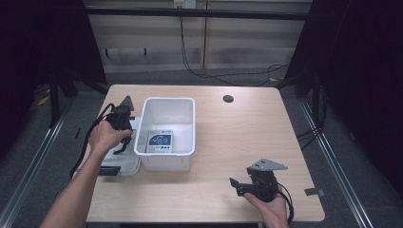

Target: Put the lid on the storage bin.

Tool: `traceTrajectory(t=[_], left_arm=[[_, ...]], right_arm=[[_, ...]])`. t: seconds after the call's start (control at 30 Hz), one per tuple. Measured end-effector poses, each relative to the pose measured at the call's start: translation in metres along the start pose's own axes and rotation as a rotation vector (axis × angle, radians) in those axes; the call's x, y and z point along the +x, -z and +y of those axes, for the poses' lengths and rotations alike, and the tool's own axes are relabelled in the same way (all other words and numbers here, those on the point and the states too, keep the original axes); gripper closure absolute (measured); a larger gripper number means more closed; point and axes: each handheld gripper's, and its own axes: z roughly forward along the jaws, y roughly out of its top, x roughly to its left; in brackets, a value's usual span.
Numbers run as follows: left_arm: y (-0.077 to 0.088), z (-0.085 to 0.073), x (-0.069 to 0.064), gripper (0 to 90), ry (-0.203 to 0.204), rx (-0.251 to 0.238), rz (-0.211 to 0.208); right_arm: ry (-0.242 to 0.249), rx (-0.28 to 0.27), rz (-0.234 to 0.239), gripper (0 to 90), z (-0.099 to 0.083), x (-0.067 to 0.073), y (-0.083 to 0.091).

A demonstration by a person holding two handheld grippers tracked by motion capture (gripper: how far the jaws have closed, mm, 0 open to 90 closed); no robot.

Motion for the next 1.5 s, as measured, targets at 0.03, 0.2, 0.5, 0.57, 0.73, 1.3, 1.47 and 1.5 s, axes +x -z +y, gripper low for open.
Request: traceTrajectory(t=[0.03,0.2,0.5,0.57,0.73,1.3,1.47,1.5], left_arm=[[0.002,-0.001,0.002,73.8,0.001,-0.003,-0.005],[0.01,-0.004,0.012,76.1,0.033,-0.02,-0.028],[0.015,-0.006,0.025,74.5,0.047,-0.006,-0.008],[0.014,-0.006,0.027,77.0,0.057,-0.007,-0.001],[0.014,-0.002,0.03,80.8,0.069,-0.003,-0.016],[0.007,0.004,0.033,83.6,0.112,0.02,-0.01],[0.008,0.002,0.036,84.7,0.115,0.021,-0.027],[0.009,0.001,0.037,84.8,0.12,0.014,-0.034]], right_arm=[[-0.006,0.002,0.0,24.5,0.0,0.0,0.0],[-0.002,0.003,-0.001,24.4,0.0,0.001,-0.001],[-0.004,0.005,-0.005,24.1,0.0,0.0,-0.001],[0.002,0.003,-0.002,24.1,0.0,0.0,-0.002],[-0.004,0.01,0.004,24.0,0.0,0.002,-0.002],[-0.007,0.014,0.013,24.0,0.0,0.002,-0.003],[-0.005,0.016,0.013,24.0,0.0,0.002,-0.004],[-0.005,0.016,0.013,24.0,0.0,0.002,-0.004]])
